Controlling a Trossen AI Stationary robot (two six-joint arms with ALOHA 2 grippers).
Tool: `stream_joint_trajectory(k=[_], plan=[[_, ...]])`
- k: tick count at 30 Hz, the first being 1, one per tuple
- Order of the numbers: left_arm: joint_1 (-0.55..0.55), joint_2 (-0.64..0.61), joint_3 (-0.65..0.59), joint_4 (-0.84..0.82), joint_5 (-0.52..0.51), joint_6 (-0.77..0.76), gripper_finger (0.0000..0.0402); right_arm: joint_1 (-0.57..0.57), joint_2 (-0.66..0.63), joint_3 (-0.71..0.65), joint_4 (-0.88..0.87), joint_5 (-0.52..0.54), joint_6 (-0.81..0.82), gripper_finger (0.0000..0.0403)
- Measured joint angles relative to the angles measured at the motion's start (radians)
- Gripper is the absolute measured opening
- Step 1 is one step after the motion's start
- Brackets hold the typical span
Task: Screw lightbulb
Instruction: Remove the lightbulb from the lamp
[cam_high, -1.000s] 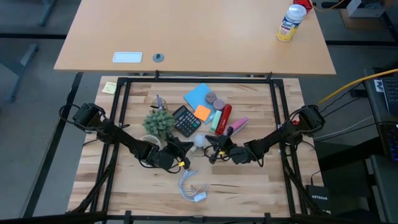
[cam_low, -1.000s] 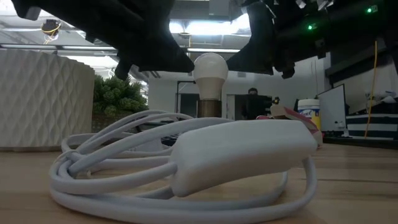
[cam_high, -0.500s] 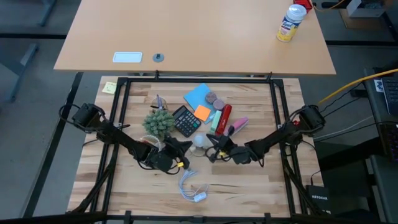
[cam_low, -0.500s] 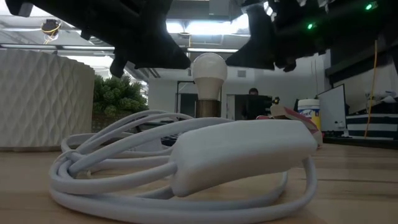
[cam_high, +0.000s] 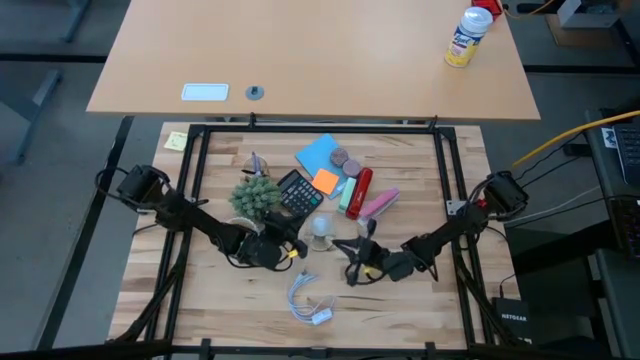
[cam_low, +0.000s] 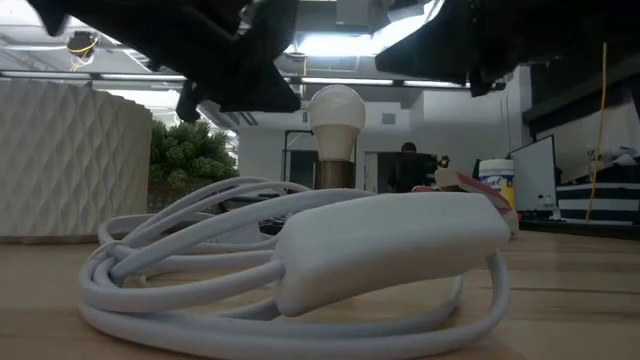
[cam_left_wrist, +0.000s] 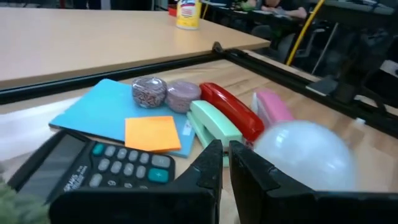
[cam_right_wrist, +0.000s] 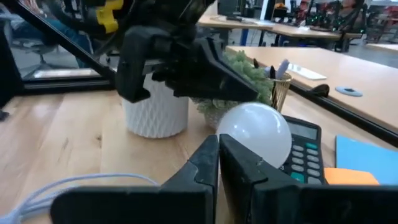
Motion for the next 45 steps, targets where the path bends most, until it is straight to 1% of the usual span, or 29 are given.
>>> stream_joint_trajectory(k=[2,6,8,12,19,21,23,25,26,32,36,41,45], plan=[[0.021,0.000,0.000,0.000,0.022,0.001,0.0021,-0.024,0.000,0.000,-0.016,-0.025,0.006,0.0021],[0.054,0.000,0.000,0.000,0.123,0.001,0.0021,-0.075,0.000,0.000,-0.036,-0.116,0.016,0.0020],[0.061,0.000,0.000,0.001,0.156,0.001,0.0021,-0.095,0.000,0.000,-0.042,-0.133,0.042,0.0021],[0.055,0.000,0.000,0.001,0.164,0.002,0.0021,-0.123,0.000,0.000,-0.068,-0.136,0.052,0.0021],[0.013,0.000,0.000,-0.005,0.139,-0.001,0.0021,-0.147,0.000,0.000,-0.105,-0.131,0.053,0.0021],[0.002,0.000,0.000,-0.005,0.136,-0.006,0.0021,-0.150,0.000,0.000,-0.104,-0.108,0.052,0.0021],[-0.007,0.000,0.000,-0.005,0.142,-0.008,0.0021,-0.153,0.000,-0.002,-0.110,-0.063,0.051,0.0020],[-0.019,0.000,0.000,0.007,0.181,-0.010,0.0021,-0.165,0.000,-0.002,-0.111,-0.025,0.051,0.0020],[-0.024,0.001,0.001,0.009,0.195,-0.009,0.0021,-0.167,0.000,-0.001,-0.110,-0.031,0.051,0.0021],[-0.045,0.001,0.001,0.004,0.180,-0.005,0.0021,-0.189,0.001,-0.001,-0.110,-0.047,0.050,0.0020],[-0.056,0.001,0.001,0.003,0.164,-0.005,0.0021,-0.187,-0.001,-0.001,-0.105,-0.031,0.044,0.0021],[-0.076,0.001,0.001,0.003,0.114,0.002,0.0021,-0.152,-0.030,-0.001,-0.103,-0.023,0.002,0.0021],[-0.087,0.001,0.001,0.003,0.059,0.021,0.0021,-0.099,-0.063,-0.001,-0.100,-0.022,-0.026,0.0021]])
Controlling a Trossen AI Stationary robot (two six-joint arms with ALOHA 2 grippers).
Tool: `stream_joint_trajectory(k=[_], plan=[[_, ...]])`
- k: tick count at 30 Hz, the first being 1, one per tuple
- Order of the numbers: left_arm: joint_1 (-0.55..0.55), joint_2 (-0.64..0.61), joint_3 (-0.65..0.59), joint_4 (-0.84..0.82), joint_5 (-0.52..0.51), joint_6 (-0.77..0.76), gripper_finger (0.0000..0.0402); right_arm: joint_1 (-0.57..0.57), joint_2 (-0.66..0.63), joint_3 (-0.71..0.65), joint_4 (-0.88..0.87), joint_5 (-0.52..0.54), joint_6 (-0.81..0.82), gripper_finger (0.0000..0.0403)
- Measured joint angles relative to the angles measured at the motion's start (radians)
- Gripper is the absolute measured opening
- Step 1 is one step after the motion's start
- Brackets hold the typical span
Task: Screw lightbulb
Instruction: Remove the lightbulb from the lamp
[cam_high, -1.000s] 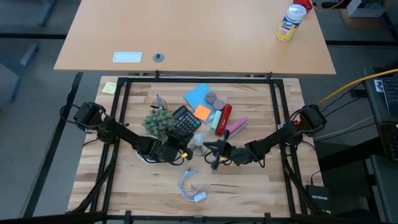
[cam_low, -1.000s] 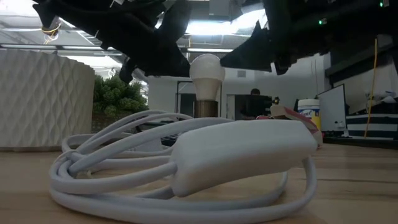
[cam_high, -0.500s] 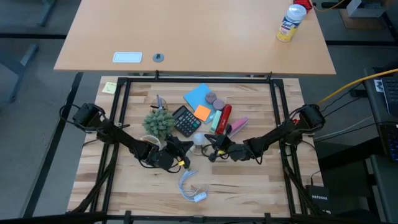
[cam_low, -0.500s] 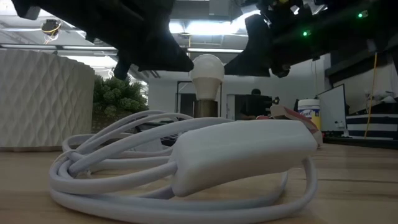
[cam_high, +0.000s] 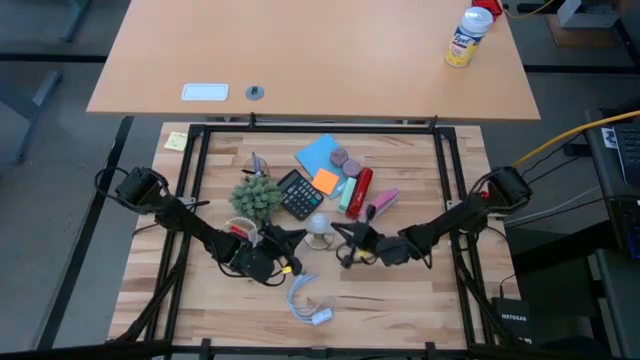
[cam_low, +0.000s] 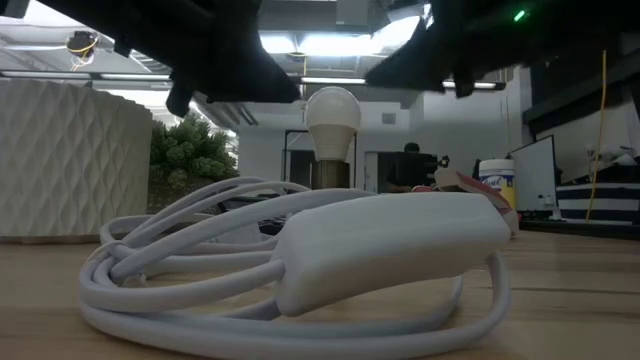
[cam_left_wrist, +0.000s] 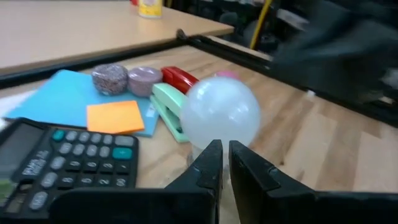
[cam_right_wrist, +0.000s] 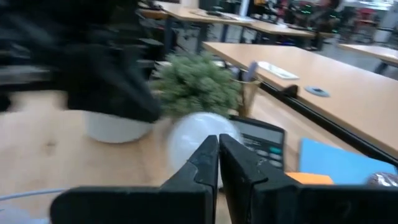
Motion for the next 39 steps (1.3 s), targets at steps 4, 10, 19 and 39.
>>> stream_joint_trajectory(k=[4,10,19,39], plan=[[0.009,0.000,0.000,0.000,-0.065,0.002,0.0021,0.054,-0.005,0.000,0.021,-0.004,0.000,0.0021],[0.060,0.000,0.000,-0.002,-0.077,0.035,0.0021,0.054,0.024,0.002,0.030,-0.047,0.046,0.0021],[0.138,0.000,0.000,-0.007,0.084,0.057,0.0021,-0.010,0.087,0.002,0.034,-0.058,0.099,0.0021],[0.054,-0.001,0.000,-0.005,0.128,0.058,0.0021,-0.101,0.087,0.000,-0.004,-0.026,0.099,0.0021]])
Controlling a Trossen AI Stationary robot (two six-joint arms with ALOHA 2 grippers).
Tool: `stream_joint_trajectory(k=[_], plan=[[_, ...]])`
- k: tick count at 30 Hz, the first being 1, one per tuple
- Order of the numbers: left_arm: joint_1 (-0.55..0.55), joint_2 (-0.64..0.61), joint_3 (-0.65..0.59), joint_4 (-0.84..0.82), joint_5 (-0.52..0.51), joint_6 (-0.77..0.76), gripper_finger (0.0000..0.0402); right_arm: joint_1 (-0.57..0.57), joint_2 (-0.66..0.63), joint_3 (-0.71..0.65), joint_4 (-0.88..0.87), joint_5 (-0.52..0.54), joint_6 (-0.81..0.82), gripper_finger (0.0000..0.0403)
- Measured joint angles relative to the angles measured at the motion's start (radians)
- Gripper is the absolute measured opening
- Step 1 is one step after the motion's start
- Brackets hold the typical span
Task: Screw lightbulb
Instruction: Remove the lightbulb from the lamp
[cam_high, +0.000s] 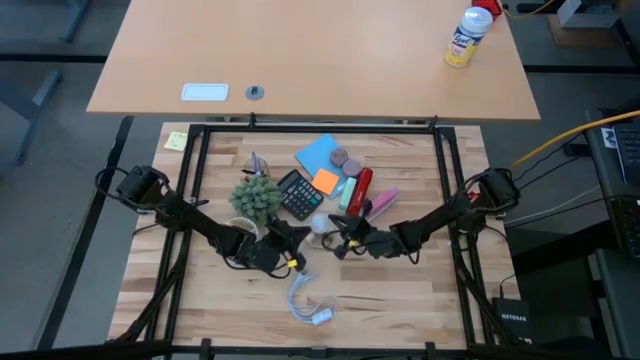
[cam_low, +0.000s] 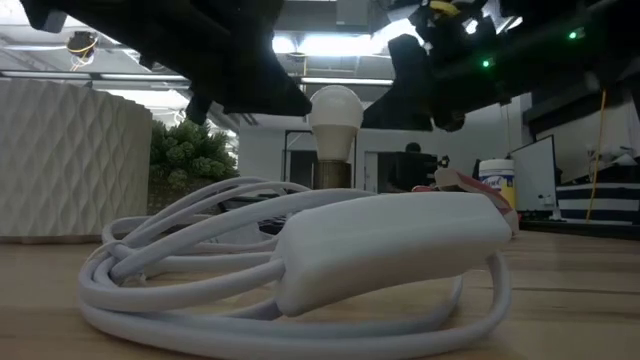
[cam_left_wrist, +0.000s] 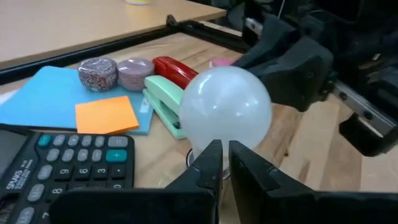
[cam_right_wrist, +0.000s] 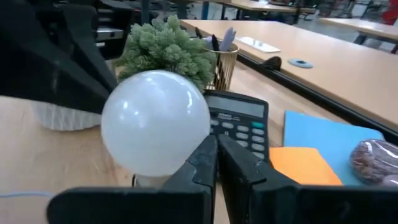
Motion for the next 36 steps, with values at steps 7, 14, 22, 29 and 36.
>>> stream_joint_trajectory(k=[7,14,22,29,36], plan=[[-0.025,0.000,0.000,-0.002,-0.022,-0.005,0.0021,0.000,0.000,0.000,-0.003,-0.010,-0.013,0.0021],[-0.060,0.000,0.000,-0.003,-0.276,0.028,0.0021,0.046,-0.035,0.000,0.005,0.011,-0.052,0.0021],[-0.012,0.000,0.000,-0.001,-0.309,0.018,0.0021,0.120,-0.042,0.001,0.087,-0.039,-0.048,0.0021],[0.085,0.000,0.000,0.000,-0.110,0.007,0.0021,0.094,0.000,0.002,0.090,-0.072,-0.012,0.0021],[0.075,0.000,-0.001,-0.008,-0.068,0.008,0.0021,0.043,0.009,0.001,0.076,-0.064,0.011,0.0021]])
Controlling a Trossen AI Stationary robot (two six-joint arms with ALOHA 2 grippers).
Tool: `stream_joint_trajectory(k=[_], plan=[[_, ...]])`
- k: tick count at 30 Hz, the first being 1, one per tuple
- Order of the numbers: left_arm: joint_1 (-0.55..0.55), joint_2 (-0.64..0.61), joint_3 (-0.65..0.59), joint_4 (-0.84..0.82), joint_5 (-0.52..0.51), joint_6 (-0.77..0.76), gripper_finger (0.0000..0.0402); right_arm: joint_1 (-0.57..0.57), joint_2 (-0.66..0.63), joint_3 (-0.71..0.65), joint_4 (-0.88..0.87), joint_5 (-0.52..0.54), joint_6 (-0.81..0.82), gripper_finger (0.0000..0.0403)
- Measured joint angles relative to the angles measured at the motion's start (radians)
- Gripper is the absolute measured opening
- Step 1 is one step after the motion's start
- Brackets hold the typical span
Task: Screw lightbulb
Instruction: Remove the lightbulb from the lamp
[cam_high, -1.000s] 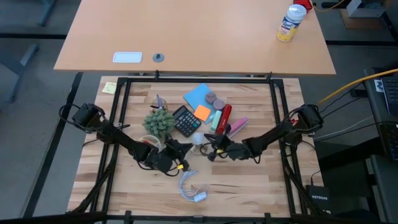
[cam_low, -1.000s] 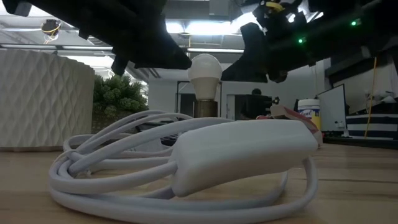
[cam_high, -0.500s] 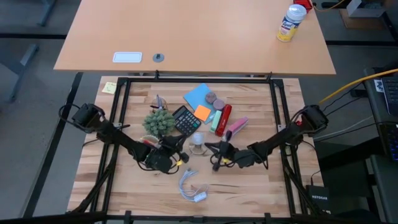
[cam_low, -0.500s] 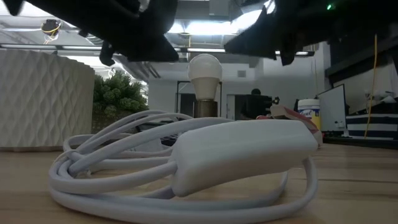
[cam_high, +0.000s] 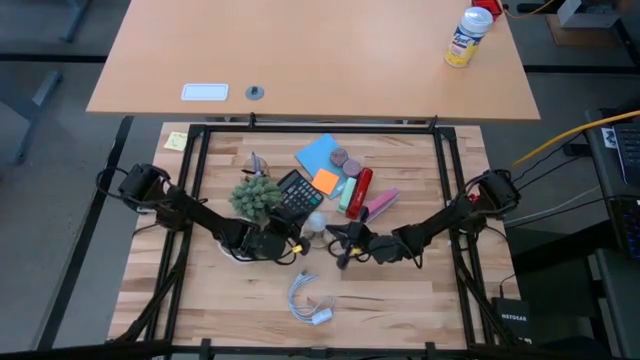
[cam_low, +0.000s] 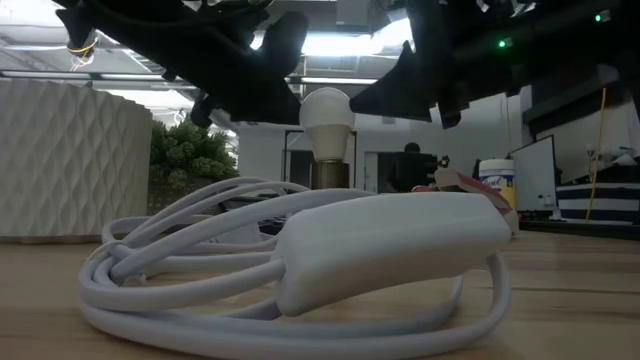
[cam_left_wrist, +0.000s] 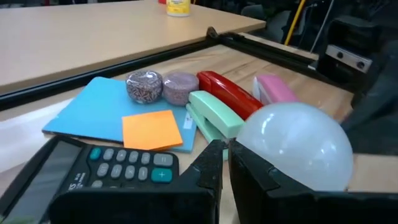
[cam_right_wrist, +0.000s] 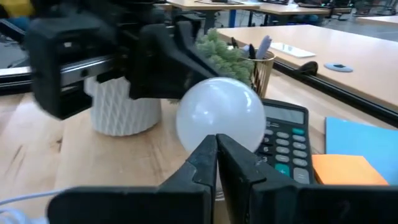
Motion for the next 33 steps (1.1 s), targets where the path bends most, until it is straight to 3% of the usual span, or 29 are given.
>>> stream_joint_trajectory(k=[7,12,33], plan=[[-0.042,0.000,-0.002,-0.006,-0.017,-0.015,0.0021,-0.017,0.000,-0.002,-0.007,0.051,-0.001,0.0020],[-0.069,0.001,0.002,0.012,0.031,-0.030,0.0021,-0.026,0.001,0.000,-0.031,0.107,-0.002,0.0020],[-0.093,0.001,0.001,0.007,-0.060,-0.040,0.0021,-0.050,0.002,0.000,-0.050,0.106,-0.016,0.0021]])
